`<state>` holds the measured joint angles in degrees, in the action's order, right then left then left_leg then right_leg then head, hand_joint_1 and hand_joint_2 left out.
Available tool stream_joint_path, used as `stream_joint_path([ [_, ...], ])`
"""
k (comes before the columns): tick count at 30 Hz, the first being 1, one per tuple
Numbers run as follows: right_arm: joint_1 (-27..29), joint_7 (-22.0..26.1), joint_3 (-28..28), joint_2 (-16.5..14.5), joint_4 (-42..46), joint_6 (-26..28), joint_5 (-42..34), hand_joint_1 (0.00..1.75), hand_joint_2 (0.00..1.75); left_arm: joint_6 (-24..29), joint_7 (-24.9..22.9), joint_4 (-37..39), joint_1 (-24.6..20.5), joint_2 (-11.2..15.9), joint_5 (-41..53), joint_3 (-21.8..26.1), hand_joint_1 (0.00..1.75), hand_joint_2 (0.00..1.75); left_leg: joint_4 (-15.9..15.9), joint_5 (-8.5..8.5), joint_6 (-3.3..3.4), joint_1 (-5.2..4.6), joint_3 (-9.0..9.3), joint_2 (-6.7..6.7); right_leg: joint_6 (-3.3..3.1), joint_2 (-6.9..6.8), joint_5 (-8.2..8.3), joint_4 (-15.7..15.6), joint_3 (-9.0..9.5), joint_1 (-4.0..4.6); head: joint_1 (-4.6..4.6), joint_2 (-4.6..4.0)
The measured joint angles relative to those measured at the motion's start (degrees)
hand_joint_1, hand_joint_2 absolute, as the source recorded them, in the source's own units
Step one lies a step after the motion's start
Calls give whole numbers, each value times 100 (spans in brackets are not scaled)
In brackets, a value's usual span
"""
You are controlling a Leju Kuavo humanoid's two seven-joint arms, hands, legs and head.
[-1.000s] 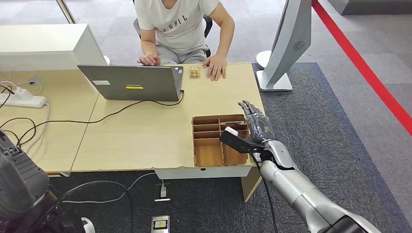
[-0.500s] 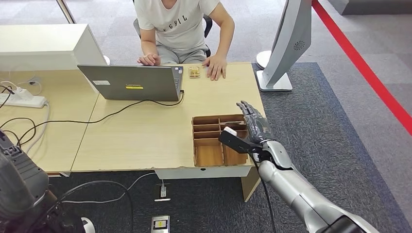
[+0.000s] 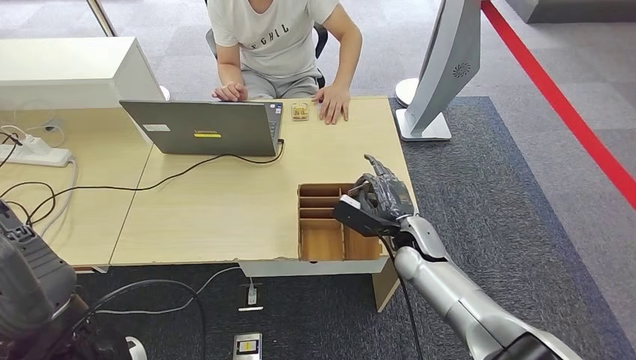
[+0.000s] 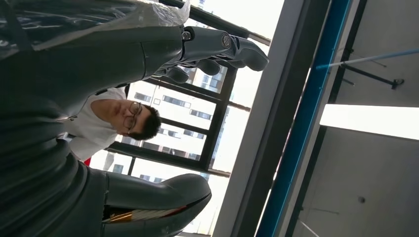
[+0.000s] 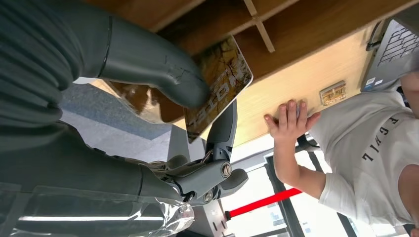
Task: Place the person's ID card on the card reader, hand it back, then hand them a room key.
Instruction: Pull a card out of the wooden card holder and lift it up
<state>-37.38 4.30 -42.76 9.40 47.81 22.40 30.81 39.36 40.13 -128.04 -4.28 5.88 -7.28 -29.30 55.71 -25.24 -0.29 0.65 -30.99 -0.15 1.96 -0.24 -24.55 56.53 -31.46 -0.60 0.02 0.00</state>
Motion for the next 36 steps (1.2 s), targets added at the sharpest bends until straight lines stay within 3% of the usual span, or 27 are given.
stream_joint_path([
  [17,38,-87,-4,9,319,-93,-19,175,175,0,0,0,2,0,-27,-1,0,175,0,0,0,0,0,0,0,0,0,0,-1,0,-1,0],
  [24,13,-6,-4,-14,331,125,-23,175,175,0,0,0,-2,0,-67,-1,0,175,0,0,0,0,0,0,0,0,0,1,-1,0,0,0],
  [36,-582,-5,31,-38,635,237,223,175,175,-28,0,0,-83,-39,-97,1,0,175,1,3,1,0,0,1,0,1,4,2,0,0,0,0],
])
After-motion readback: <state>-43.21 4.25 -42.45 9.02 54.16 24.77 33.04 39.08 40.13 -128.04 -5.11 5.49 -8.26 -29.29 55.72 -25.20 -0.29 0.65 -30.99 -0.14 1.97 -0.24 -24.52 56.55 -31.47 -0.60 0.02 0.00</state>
